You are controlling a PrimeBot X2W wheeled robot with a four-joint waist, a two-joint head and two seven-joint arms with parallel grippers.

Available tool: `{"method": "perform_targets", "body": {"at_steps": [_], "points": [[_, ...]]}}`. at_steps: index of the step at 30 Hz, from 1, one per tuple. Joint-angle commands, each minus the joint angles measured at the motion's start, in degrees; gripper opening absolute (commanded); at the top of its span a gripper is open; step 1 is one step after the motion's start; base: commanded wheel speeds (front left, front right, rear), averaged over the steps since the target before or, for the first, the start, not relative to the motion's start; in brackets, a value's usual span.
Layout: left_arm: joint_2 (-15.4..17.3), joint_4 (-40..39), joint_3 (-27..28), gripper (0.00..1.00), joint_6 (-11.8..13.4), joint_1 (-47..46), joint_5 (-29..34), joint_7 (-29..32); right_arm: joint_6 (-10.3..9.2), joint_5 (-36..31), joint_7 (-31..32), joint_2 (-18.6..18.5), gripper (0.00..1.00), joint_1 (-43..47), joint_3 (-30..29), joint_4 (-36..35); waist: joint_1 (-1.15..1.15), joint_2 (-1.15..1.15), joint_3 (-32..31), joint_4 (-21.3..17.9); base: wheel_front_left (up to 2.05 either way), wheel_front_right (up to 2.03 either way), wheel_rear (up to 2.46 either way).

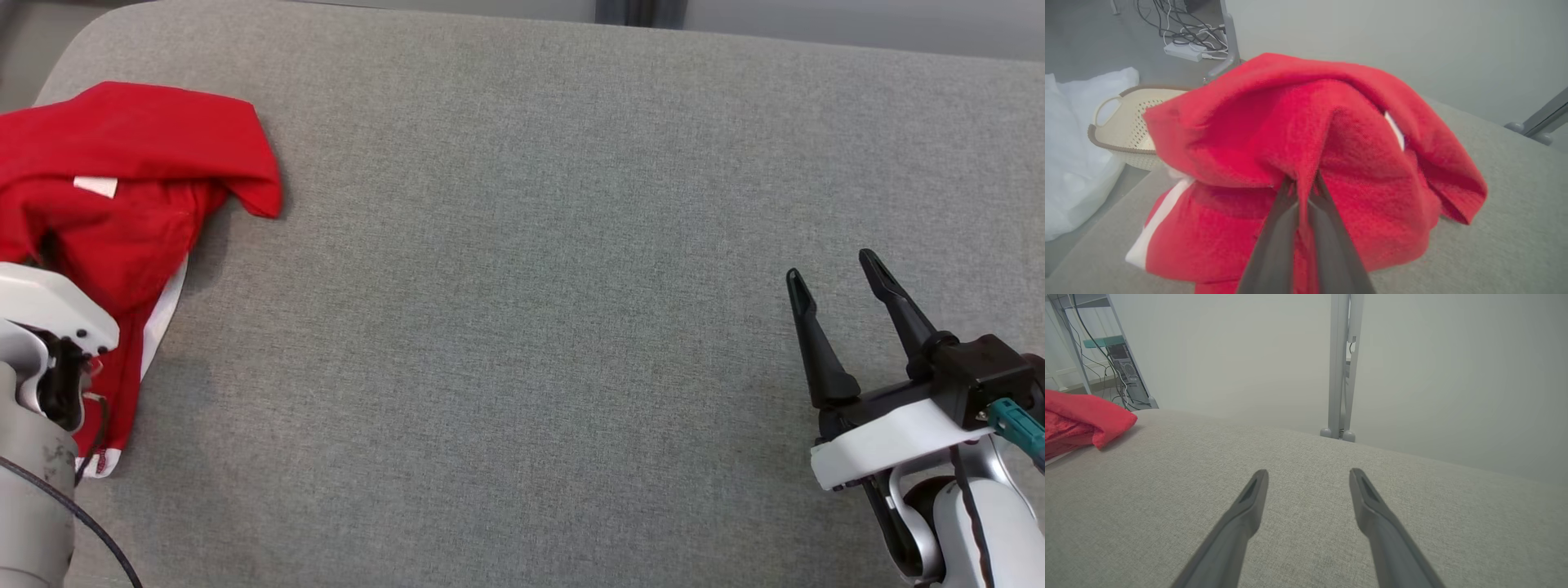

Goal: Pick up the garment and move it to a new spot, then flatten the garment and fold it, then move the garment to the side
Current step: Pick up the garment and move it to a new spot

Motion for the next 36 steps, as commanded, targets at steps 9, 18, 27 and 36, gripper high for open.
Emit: {"method": "perform_targets", "body": {"at_steps": [9,18,27,36], "points": [[3.13,-3.96,-2.99,0.00,3.25,-5.34,5.10,-10.10,0.10,0.40,-0.96,0.45,1.00,0.53,-0.99,1.25,0.00,0.00,-3.91,1.39,0.00,0.00,0.00],[1.99,-20.01,-2.93,0.00,4.71,1.27,7.15,-10.99,0.09,0.57,-2.23,1.80,1.00,2.89,-2.42,2.87,0.00,0.00,-10.34,1.69,0.00,0.00,0.00],[-3.93,-47.17,-7.59,0.00,9.27,20.89,10.04,-8.54,0.09,0.17,-2.03,2.61,1.00,5.26,-3.79,2.42,0.00,0.00,-14.58,0.07,0.00,0.00,0.00],[-7.95,-65.26,-13.98,0.00,11.64,32.81,10.93,-1.20,0.08,0.66,-1.97,2.87,1.00,5.47,-3.59,1.67,0.00,0.00,-14.22,-4.05,0.00,0.00,0.00]]}}
